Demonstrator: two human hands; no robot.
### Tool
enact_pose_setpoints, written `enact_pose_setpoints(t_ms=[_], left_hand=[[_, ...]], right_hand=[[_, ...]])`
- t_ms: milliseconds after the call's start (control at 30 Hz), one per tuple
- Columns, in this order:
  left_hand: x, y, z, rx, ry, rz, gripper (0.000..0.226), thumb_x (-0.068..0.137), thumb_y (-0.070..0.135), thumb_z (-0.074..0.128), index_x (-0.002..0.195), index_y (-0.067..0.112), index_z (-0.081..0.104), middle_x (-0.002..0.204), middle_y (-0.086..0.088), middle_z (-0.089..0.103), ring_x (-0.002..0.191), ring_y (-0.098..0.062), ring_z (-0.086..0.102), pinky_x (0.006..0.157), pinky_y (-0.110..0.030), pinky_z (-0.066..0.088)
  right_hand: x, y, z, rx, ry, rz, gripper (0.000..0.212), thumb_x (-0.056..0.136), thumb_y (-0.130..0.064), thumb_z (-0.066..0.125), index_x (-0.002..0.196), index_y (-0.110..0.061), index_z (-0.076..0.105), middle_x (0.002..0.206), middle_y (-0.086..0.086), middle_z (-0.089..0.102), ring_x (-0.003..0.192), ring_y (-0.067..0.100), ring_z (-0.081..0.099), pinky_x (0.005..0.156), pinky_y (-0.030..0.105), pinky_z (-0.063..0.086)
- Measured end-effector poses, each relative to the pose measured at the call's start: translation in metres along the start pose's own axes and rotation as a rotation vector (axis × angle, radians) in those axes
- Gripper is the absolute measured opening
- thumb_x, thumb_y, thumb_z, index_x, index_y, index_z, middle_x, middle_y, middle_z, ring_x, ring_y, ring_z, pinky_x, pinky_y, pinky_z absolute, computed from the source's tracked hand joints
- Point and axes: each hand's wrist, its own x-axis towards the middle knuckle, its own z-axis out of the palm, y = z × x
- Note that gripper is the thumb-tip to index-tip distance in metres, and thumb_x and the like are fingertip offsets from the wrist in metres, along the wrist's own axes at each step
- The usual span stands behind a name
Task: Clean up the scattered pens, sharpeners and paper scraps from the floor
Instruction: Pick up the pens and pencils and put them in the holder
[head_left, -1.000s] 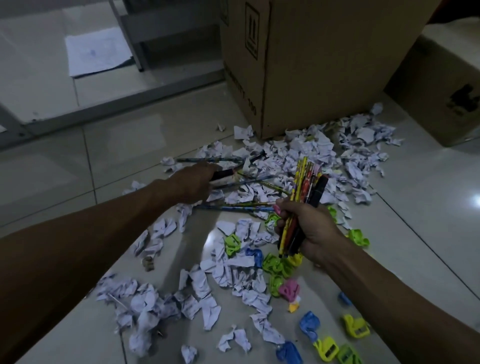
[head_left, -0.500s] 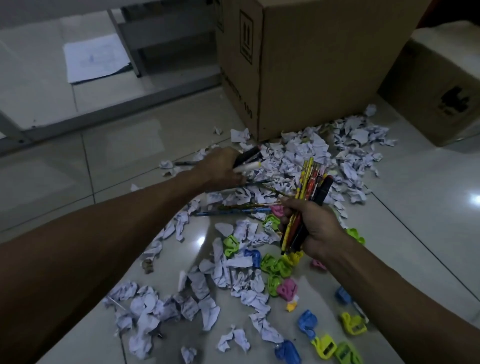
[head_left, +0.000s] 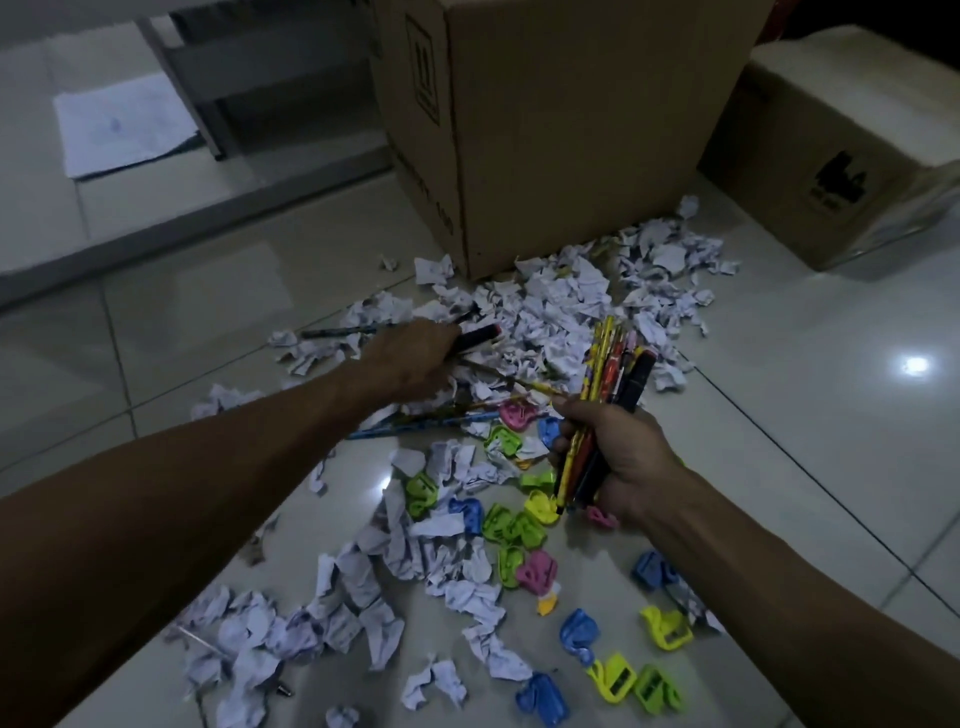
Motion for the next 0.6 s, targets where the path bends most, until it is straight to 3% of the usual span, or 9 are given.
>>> enact_pose_setpoints(t_ms=[100, 200, 267, 400, 600], left_hand=[[-0.004, 0.003, -0.019, -0.014, 0.082, 0.093, 0.025, 0.096, 0.030, 0.049, 0.119, 0.021, 0.053, 0.098, -0.010, 0.061, 0.089, -0.029, 0.058, 0.062, -0.030, 0.035], [-0.005, 0.019, -0.031, -0.138, 0.037, 0.217, 0.020, 0.096, 0.027, 0.052, 0.115, 0.021, 0.053, 0.096, -0.006, 0.060, 0.082, -0.025, 0.054, 0.062, -0.029, 0.031], [0.000, 0.034, -0.030, -0.193, -0.036, 0.265, 0.020, 0.093, 0.027, 0.058, 0.111, 0.020, 0.051, 0.097, -0.005, 0.060, 0.079, -0.021, 0.051, 0.063, -0.030, 0.032], [0.016, 0.057, -0.022, -0.128, 0.005, 0.286, 0.031, 0.086, 0.030, 0.066, 0.114, 0.019, 0.058, 0.100, -0.006, 0.066, 0.089, -0.027, 0.060, 0.066, -0.031, 0.041], [0.034, 0.071, -0.013, -0.022, -0.101, 0.239, 0.034, 0.083, 0.036, 0.069, 0.109, 0.015, 0.062, 0.098, -0.010, 0.063, 0.083, -0.027, 0.059, 0.066, -0.034, 0.046]], right_hand=[[-0.001, -0.003, -0.003, 0.002, 0.009, 0.018, 0.009, 0.086, -0.002, 0.067, 0.078, -0.001, 0.063, 0.052, 0.008, 0.053, 0.046, 0.023, 0.049, 0.051, 0.033, 0.045], [0.000, -0.007, -0.009, 0.009, 0.027, 0.026, 0.009, 0.087, -0.002, 0.066, 0.080, 0.002, 0.062, 0.055, 0.009, 0.052, 0.044, 0.022, 0.050, 0.048, 0.032, 0.044], [0.000, -0.009, -0.013, 0.030, 0.037, 0.034, 0.009, 0.088, -0.003, 0.064, 0.090, 0.005, 0.062, 0.056, 0.009, 0.051, 0.043, 0.020, 0.050, 0.046, 0.030, 0.045], [0.001, -0.011, -0.025, 0.063, 0.059, 0.053, 0.012, 0.089, -0.005, 0.065, 0.099, 0.002, 0.062, 0.053, 0.006, 0.049, 0.044, 0.020, 0.047, 0.046, 0.030, 0.044], [-0.002, -0.013, -0.041, 0.063, 0.106, 0.050, 0.012, 0.086, -0.003, 0.067, 0.078, -0.002, 0.059, 0.056, 0.007, 0.050, 0.043, 0.019, 0.049, 0.043, 0.027, 0.045]])
